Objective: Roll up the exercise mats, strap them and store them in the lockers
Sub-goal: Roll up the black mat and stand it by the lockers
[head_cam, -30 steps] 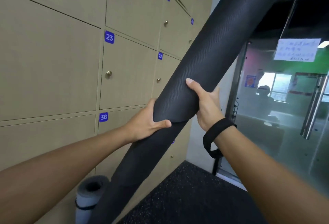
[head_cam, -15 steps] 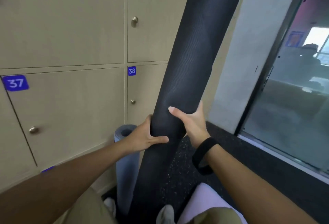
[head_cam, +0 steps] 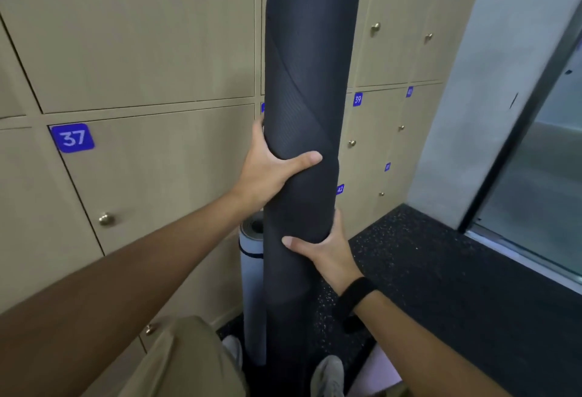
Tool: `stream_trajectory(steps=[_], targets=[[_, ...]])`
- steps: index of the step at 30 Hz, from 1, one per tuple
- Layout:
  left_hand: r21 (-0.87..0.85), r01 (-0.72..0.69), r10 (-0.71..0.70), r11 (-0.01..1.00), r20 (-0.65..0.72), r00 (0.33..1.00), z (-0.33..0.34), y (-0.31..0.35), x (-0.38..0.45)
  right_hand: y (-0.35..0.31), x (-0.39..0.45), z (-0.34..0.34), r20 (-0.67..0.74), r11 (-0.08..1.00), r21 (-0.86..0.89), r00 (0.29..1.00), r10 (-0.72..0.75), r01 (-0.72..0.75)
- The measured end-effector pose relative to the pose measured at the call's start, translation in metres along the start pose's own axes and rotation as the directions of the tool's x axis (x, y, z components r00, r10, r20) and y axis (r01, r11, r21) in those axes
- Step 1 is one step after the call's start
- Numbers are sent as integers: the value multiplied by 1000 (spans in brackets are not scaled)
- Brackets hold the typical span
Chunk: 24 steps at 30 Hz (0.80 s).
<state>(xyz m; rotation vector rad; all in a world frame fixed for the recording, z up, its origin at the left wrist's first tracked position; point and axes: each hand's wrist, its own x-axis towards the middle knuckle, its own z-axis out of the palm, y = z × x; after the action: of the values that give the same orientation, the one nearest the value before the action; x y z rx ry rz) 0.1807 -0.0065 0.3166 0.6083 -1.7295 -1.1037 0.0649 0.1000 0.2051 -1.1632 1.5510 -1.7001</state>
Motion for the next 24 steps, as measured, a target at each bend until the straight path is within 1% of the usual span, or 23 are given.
stream_trajectory(steps=[3, 5, 10, 12, 14, 16, 19, 22, 24], targets=[[-30, 6, -8, 1000, -58, 998, 4, 4, 2, -6, 5, 0, 32, 999, -33, 999, 14, -13], [-42, -2, -1, 999, -79, 997, 8, 4, 1, -17, 8, 0, 28, 998, -51, 999, -28, 30], [-43, -28, 26, 999, -48, 999, 18, 6, 0, -48, 14, 4, -87, 974, -125, 976, -200, 189], [-60, -4, 2, 998, -38, 999, 17, 12, 3, -51, 16, 1, -111, 965, -149, 966, -231, 214], [-72, 2, -5, 997, -48, 999, 10, 25, 14, -50, 18, -1, -119, 965, -160, 966, -230, 210], [-39, -61, 59, 997, -63, 996, 3, 47, 35, -48, 20, -2, -113, 969, -157, 971, -210, 191], [55, -209, 213, 976, -82, 974, -8, 89, 75, -48, 23, 0, -71, 977, -139, 983, -172, 161], [223, -318, 342, 922, -80, 936, -17, 131, 110, -47, 24, 1, -44, 982, -121, 987, -153, 147], [323, -359, 393, 875, -44, 919, -19, 155, 129, -46, 25, 2, -30, 983, -116, 989, -145, 140]])
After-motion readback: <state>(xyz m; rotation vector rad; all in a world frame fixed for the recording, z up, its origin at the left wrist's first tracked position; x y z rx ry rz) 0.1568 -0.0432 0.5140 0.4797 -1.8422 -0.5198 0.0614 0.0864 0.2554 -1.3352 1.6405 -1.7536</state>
